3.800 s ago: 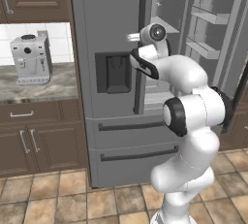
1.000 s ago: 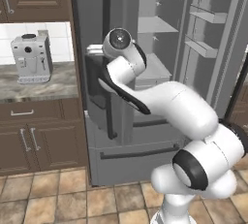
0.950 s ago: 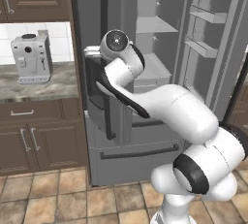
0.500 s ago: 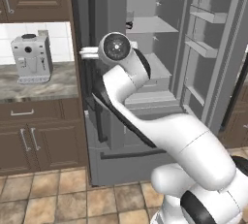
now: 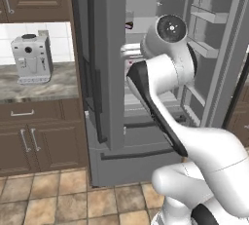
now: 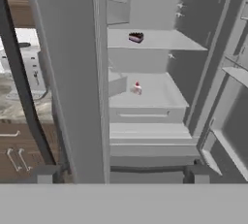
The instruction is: Take the cakes from the fridge and place them on the empty tray on the dining counter.
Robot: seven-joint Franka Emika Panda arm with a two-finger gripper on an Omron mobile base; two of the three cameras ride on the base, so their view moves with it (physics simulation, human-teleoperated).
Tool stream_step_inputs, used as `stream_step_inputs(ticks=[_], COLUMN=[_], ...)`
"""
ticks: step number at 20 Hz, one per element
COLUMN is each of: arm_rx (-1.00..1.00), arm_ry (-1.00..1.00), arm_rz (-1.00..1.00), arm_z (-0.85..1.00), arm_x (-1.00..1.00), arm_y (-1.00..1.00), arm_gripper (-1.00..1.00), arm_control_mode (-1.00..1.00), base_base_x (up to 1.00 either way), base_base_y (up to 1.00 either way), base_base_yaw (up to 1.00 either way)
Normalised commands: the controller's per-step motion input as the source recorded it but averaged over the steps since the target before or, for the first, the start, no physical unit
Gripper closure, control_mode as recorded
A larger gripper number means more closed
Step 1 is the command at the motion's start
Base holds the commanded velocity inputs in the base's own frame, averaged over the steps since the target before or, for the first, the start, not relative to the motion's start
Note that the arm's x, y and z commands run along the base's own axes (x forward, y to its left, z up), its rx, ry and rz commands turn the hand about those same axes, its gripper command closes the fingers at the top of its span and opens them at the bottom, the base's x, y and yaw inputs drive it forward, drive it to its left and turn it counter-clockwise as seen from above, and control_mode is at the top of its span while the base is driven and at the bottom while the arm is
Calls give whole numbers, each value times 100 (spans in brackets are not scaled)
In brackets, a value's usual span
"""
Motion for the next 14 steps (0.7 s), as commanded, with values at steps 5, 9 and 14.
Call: stream_step_inputs(ticks=[5,9,14], arm_rx=[-19,-22,-21], arm_ry=[4,-18,-13], arm_rz=[23,48,57], arm_z=[4,0,0], arm_x=[-5,0,-2], arm_y=[-35,-55,-67], arm_gripper=[-100,-100,-100], arm_control_mode=[-100,-100,-100], base_base_x=[0,0,0], base_base_y=[0,0,0], base_base_yaw=[0,0,0])
